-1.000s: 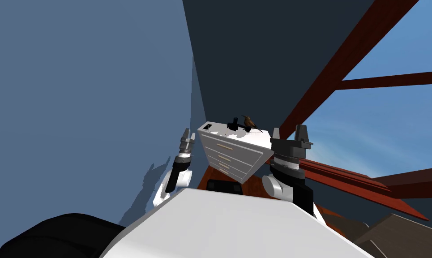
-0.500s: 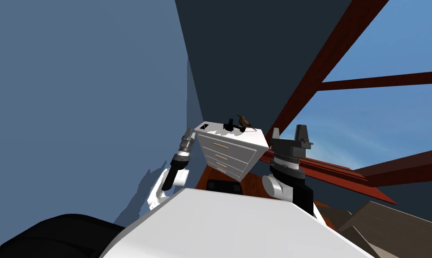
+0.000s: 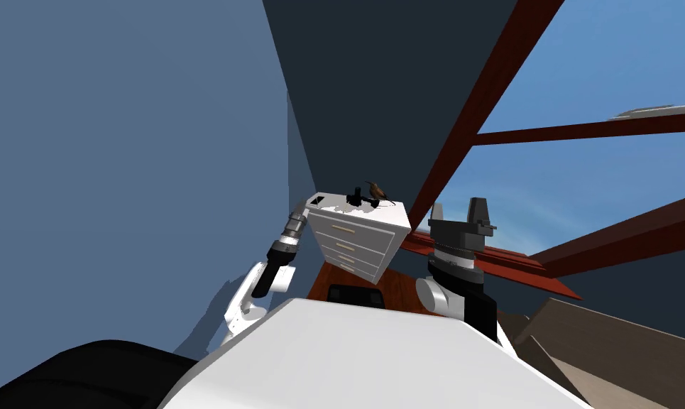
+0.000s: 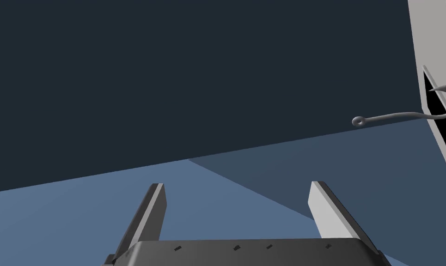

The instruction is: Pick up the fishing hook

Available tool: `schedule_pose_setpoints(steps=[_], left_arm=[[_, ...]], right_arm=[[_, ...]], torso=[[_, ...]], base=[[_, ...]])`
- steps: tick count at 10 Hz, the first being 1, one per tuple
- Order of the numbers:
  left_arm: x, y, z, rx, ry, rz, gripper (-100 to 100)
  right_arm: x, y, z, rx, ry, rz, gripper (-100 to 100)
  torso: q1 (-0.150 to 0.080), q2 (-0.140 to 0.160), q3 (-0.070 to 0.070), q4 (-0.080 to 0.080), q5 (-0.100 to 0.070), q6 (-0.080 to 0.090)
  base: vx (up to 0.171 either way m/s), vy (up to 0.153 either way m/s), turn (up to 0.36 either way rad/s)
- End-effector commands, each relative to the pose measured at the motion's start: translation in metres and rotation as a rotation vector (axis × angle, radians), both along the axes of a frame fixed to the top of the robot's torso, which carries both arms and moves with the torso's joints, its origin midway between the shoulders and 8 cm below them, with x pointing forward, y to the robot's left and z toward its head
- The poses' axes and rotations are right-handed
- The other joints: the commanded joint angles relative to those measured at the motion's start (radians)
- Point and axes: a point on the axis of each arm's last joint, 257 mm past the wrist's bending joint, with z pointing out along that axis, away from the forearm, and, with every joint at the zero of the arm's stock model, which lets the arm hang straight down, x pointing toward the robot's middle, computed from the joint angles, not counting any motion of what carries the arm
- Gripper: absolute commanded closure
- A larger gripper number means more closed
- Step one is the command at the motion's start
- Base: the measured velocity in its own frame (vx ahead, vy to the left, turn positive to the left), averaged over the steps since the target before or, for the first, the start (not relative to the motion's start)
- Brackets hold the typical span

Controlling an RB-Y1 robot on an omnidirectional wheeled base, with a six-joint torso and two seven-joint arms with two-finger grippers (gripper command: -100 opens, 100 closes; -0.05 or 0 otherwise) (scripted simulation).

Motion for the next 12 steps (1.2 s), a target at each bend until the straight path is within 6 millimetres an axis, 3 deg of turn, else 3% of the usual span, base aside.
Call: schedule_pose_setpoints(steps=[1, 5, 12], left_arm=[[0.004, 0.003, -0.002, 0.041, 0.022, 0.018, -100], [0.013, 0.016, -0.007, 0.117, 0.067, 0.067, -100], [0.031, 0.057, -0.027, 0.238, 0.171, 0.204, -100]], right_arm=[[0.0, 0.0, 0.0, 0.0, 0.0, 0.0, 0], [0.0, 0.0, 0.0, 0.0, 0.0, 0.0, 0], [0.0, 0.0, 0.0, 0.0, 0.0, 0.0, 0]], torso=[[0.0, 0.0, 0.0, 0.0, 0.0, 0.0], [0.0, -0.001, -0.001, 0.0, 0.0, 0.0], [0.002, -0.004, -0.002, -0.001, 0.001, 0.0]], base=[[-0.038, -0.059, -0.076], [-0.02, -0.056, -0.079], [0.013, -0.032, -0.076]])
